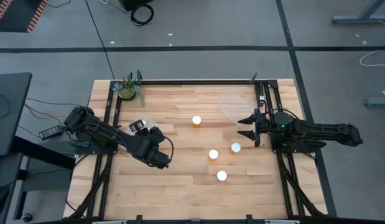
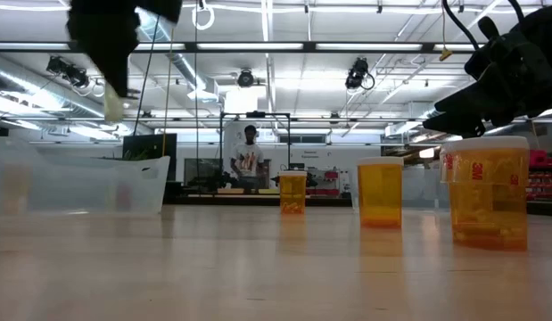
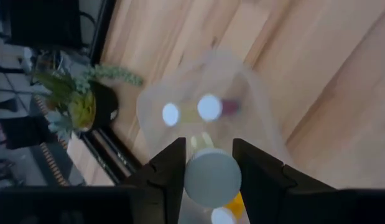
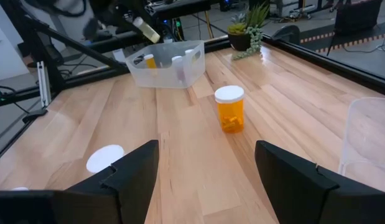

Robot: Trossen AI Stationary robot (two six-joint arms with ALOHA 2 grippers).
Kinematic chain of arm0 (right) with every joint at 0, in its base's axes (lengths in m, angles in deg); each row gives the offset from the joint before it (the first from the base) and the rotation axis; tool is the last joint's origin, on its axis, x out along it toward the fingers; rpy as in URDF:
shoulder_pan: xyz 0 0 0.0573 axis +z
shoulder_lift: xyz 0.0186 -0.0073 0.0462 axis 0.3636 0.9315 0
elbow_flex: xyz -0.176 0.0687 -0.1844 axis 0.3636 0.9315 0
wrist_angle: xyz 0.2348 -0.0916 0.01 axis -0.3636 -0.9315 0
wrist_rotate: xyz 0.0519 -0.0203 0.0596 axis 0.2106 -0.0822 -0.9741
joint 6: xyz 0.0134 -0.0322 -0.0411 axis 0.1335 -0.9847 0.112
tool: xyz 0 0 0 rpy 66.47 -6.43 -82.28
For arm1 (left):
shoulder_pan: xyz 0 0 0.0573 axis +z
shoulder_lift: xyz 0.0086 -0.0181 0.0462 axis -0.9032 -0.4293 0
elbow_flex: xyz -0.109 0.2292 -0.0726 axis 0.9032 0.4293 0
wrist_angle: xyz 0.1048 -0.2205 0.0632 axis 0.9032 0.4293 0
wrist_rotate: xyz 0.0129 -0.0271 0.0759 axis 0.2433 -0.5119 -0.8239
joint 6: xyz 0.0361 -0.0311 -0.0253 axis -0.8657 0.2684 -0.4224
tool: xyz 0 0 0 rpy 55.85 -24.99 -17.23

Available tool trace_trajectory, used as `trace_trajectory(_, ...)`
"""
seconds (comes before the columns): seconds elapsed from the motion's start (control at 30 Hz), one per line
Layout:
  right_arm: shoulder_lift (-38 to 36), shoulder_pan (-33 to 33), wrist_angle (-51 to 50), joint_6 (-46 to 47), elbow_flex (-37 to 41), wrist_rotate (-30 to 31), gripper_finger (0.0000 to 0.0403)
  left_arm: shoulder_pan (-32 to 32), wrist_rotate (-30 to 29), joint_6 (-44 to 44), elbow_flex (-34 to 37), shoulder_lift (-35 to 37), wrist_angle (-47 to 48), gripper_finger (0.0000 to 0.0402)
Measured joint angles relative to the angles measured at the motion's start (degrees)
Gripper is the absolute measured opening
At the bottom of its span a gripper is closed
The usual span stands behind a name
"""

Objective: Pick and place medicine bottles into bin by pill shape (circle, oval)
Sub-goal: Put the small yellow pill bottle into the left transparent bin

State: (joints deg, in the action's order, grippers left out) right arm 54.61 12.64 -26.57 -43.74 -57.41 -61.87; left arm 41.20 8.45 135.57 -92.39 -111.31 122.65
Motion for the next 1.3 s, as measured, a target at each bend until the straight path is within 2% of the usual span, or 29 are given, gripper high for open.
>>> trace_trajectory(0.27,0.1,0.0,-0.1,0.0,0.0,0.0,0.0272,0.6,2.6,-0.1,13.7,4.7,-10.0,0.0126)
trace_trajectory(0.57,0.1,0.0,-0.1,0.0,0.0,0.0,0.0272,2.7,2.5,5.8,24.3,17.6,-18.4,0.014)
trace_trajectory(0.7,0.1,0.0,0.0,0.0,0.0,0.0,0.0272,3.4,2.7,10.2,29.8,23.1,-24.0,0.0134)
trace_trajectory(0.87,0.1,0.0,0.0,0.0,0.0,0.0,0.0272,4.8,7.9,11.0,36.4,26.1,-32.6,0.0126)
trace_trajectory(1.03,0.1,0.0,0.0,0.0,0.0,0.0,0.0272,6.8,11.5,11.3,39.7,26.1,-36.9,0.0145)
trace_trajectory(1.3,0.1,0.0,0.0,0.0,0.0,0.0,0.0272,7.3,11.6,11.3,40.0,26.1,-36.9,0.0176)
